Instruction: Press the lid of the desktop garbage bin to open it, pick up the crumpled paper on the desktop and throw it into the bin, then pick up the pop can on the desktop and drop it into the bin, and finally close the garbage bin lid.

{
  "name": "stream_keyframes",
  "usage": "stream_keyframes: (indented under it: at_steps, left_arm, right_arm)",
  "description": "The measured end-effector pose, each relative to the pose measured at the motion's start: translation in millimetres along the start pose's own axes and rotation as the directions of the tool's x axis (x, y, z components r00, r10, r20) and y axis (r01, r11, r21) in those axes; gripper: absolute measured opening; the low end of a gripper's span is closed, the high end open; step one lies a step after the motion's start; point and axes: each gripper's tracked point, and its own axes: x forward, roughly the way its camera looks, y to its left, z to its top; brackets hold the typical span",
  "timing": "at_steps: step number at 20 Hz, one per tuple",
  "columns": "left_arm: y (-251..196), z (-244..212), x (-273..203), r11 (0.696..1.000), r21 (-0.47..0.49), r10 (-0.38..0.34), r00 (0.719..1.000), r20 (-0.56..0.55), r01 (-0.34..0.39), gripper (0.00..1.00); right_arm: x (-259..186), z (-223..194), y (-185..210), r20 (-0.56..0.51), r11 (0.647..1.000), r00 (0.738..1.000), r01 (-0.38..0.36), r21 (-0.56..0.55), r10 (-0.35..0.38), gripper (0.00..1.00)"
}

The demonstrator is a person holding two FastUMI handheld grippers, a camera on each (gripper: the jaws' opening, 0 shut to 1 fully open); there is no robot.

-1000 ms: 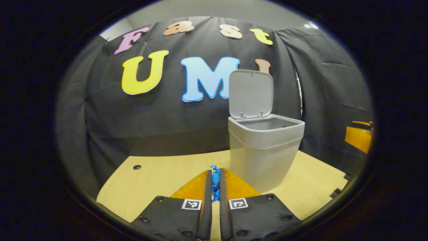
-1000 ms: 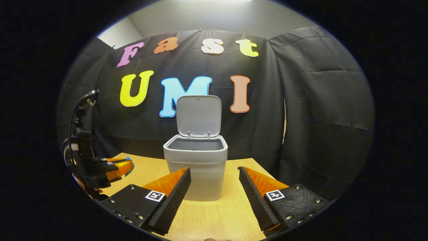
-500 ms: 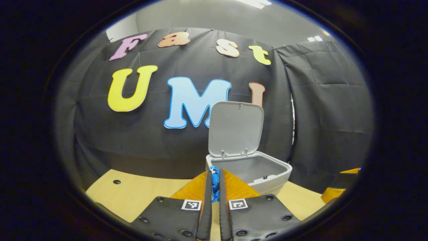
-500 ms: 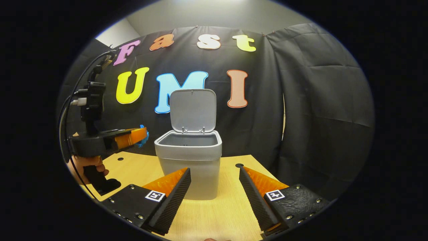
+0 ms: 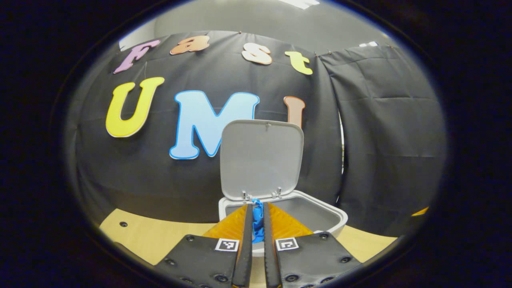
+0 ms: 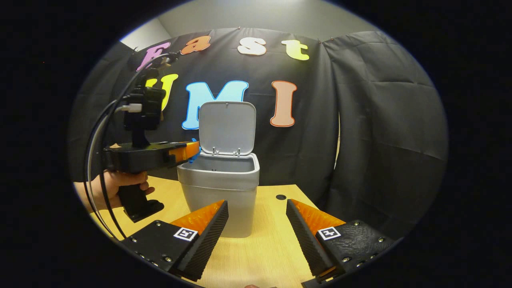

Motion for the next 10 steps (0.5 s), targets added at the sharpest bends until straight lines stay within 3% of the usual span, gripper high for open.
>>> stream_keyframes:
  at_steps: [6,8,10]
  left_arm:
    - [-2,-9,22,0.999,0.021,-0.035,0.999,-0.037,0.035,0.27]
    - [1,-10,24,0.999,0.021,-0.032,0.999,-0.040,0.033,0.35]
    - [1,-12,23,0.999,0.017,-0.036,0.998,-0.044,0.037,0.51]
  right_arm:
    - [4,12,-2,0.025,1.000,0.999,0.026,-0.010,-0.026,0.94]
    - [4,11,3,0.022,1.000,1.000,0.019,-0.001,-0.019,0.94]
    - [3,8,6,0.017,1.000,1.000,0.015,-0.007,-0.015,0.94]
